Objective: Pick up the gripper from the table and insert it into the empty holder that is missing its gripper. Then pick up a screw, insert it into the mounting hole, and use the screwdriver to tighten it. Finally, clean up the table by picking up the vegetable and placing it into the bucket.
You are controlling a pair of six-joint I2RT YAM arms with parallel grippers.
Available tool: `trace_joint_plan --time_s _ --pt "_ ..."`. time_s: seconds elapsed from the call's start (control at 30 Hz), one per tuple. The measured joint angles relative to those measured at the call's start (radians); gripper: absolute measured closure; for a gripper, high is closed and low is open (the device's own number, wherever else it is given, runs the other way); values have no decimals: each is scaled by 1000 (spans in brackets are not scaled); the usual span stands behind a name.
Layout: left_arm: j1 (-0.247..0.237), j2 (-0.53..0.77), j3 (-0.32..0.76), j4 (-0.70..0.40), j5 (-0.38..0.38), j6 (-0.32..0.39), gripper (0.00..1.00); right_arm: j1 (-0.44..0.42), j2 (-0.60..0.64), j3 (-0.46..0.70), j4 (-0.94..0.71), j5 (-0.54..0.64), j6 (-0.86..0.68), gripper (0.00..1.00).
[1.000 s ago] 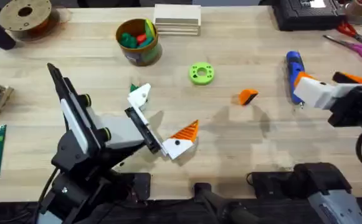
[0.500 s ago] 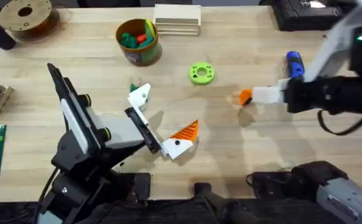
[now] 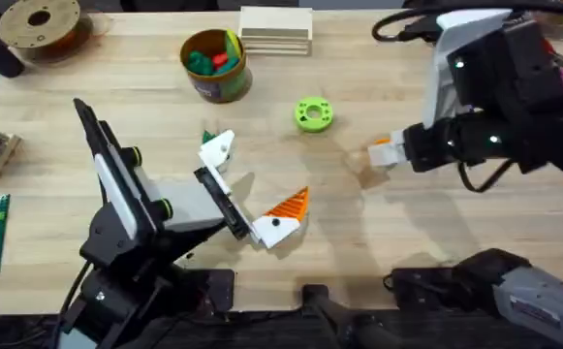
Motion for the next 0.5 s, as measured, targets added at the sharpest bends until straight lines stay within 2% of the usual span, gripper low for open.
trace_joint_plan --time_s 0.13,0.2,0.5 --pt "0 0 0 0 0 0 13 -2 59 0 9 12 30 195" --pt "0 0 0 0 0 0 14 -2 85 0 10 15 41 231" --pt "0 0 0 0 0 0 14 -2 108 0 55 18 78 622"
